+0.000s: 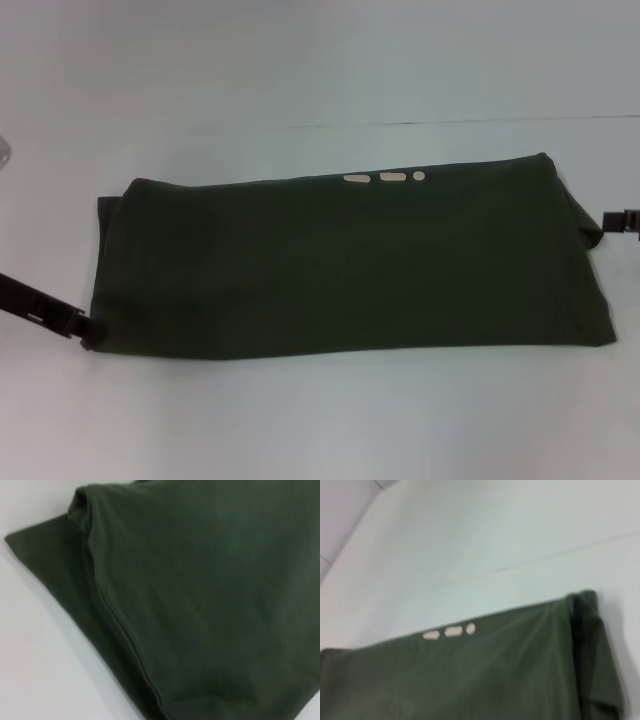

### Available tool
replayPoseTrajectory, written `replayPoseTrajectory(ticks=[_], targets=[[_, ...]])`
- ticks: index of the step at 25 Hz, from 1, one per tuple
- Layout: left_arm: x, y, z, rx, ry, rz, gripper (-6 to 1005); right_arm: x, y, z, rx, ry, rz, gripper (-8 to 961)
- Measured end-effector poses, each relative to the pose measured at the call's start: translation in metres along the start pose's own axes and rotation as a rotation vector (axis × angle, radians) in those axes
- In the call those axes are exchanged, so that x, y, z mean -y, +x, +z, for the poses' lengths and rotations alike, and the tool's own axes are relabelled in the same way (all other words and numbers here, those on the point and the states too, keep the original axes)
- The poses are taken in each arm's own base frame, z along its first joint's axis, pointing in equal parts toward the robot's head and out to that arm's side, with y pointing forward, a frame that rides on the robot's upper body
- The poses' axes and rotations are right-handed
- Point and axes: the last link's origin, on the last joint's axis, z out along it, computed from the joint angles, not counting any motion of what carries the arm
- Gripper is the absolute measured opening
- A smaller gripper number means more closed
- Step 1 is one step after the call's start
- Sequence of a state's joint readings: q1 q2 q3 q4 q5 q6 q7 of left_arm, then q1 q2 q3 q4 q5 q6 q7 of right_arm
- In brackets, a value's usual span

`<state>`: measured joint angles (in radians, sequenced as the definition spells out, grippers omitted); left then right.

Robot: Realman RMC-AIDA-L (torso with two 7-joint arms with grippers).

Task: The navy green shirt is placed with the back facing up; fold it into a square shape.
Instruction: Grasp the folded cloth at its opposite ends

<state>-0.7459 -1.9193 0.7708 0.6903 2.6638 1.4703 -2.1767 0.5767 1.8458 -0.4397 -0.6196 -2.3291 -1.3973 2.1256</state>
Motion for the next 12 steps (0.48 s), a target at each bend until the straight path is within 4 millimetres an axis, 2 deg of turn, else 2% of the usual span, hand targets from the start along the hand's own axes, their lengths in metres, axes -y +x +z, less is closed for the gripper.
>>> replayPoseTrajectory(ticks=[3, 12], targets=[[0.001, 0.004, -0.001, -0.031, 0.001, -0.018, 39, -0.003, -0.002, 0.007, 0.025, -0.006, -0.026, 932], [0.002, 0.007, -0.003, -0.035, 0.005, -0.060, 42, -0.006, -0.005, 0.014, 0.014, 0.004, -0.044, 931]])
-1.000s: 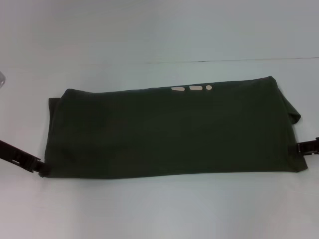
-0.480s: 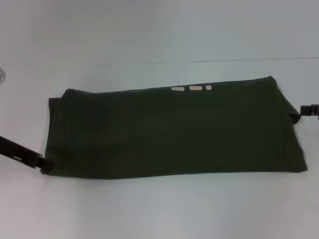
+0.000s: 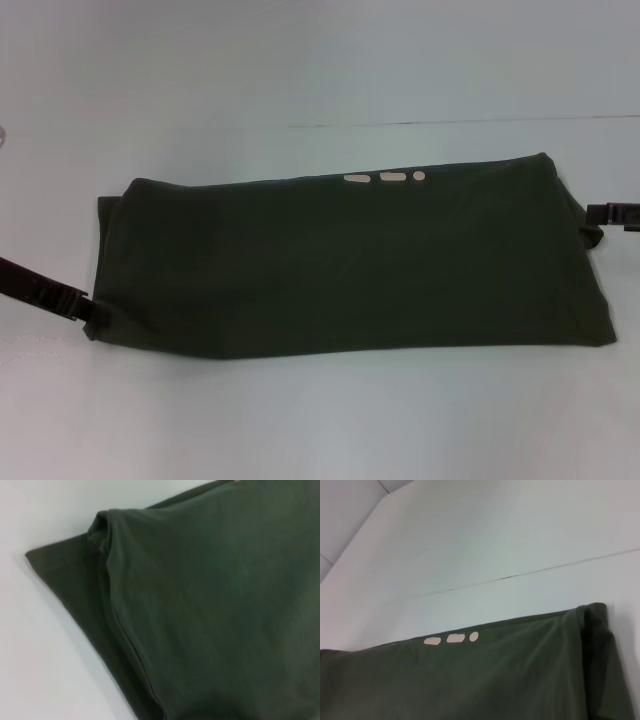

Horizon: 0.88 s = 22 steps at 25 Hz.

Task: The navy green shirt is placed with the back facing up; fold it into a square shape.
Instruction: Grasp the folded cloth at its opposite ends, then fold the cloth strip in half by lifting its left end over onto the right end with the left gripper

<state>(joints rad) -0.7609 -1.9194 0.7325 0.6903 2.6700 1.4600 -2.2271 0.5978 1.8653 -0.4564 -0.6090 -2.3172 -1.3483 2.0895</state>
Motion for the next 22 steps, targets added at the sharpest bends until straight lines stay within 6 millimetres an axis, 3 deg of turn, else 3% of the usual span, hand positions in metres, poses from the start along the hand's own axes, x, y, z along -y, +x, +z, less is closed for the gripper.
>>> replayPoseTrajectory(ticks=[4, 10, 17, 22], targets=[[0.001, -0.001, 0.000, 0.012, 0.005, -0.010, 51, -0.002, 0.003, 0.003, -0.033, -0.004, -0.013, 930], [0.003, -0.002, -0.003, 0.002, 0.014, -0.021, 212, -0.002, 0.003, 0.003, -0.037, -0.002, -0.013, 930], [0.008, 0.005, -0.022, -0.110, -0.006, -0.085, 521, -0.004, 0.001, 0.005, -0.036, -0.006, -0.018, 931], [0.007, -0.003, -0.037, -0.201, -0.130, -0.182, 695, -0.005, -0.003, 0.006, -0.030, -0.005, -0.024, 931]])
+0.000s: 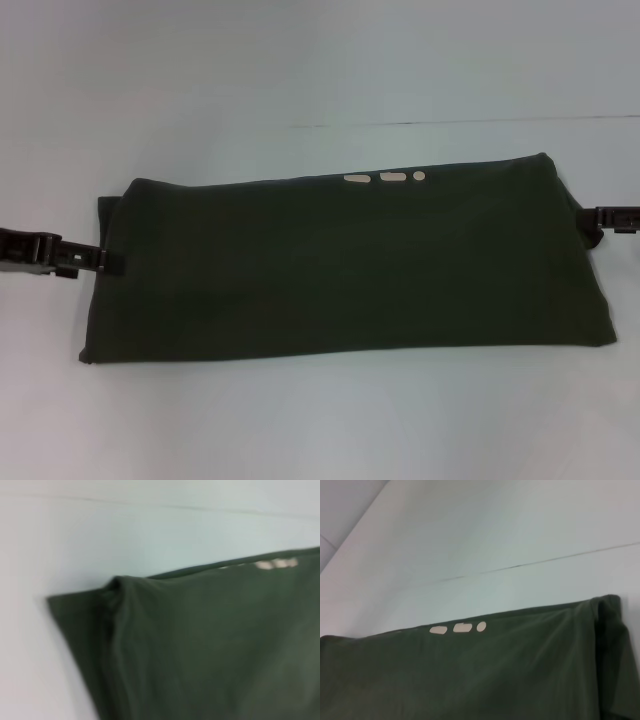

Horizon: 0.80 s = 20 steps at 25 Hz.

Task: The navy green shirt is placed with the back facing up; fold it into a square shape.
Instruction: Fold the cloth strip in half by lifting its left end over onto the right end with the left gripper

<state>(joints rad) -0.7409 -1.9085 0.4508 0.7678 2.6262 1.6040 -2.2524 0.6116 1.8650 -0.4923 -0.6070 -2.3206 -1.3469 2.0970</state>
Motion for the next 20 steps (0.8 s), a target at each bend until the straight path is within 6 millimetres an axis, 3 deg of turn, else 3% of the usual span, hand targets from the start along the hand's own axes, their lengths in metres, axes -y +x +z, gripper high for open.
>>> replayPoseTrajectory(ticks=[7, 20], targets=[[-0.003, -0.025, -0.005, 0.001, -0.118, -0.152, 867, -0.001, -0.007, 0.000, 0.006, 0.003, -0.013, 929], [0.012, -0.062, 0.000, 0.017, -0.138, -0.378, 892, -0.009, -0.009, 0.008, -0.023, -0.016, -0.059, 927]])
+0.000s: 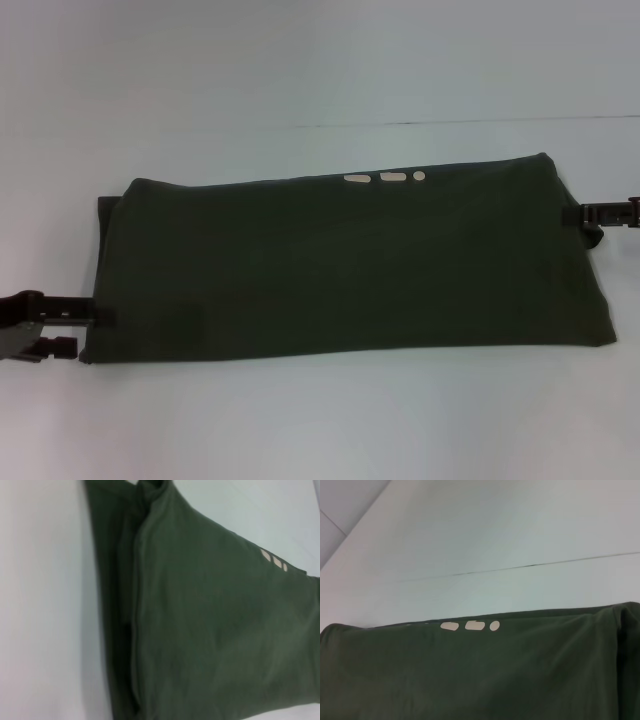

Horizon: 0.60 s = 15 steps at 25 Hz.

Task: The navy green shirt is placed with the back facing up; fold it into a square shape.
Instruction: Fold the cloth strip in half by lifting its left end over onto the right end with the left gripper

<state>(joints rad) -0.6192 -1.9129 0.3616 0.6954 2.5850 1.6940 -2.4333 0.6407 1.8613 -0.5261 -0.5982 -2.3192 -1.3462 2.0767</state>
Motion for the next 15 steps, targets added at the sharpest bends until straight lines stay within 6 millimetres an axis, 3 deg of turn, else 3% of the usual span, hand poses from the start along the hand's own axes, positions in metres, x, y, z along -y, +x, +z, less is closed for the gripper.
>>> replayPoseTrajectory(ticks=[15], targets=[[0.023, -0.001, 0.006, -0.077, 0.070, -0.139, 893, 0.001, 0.003, -0.001, 0.008, -0.005, -0.010, 928]])
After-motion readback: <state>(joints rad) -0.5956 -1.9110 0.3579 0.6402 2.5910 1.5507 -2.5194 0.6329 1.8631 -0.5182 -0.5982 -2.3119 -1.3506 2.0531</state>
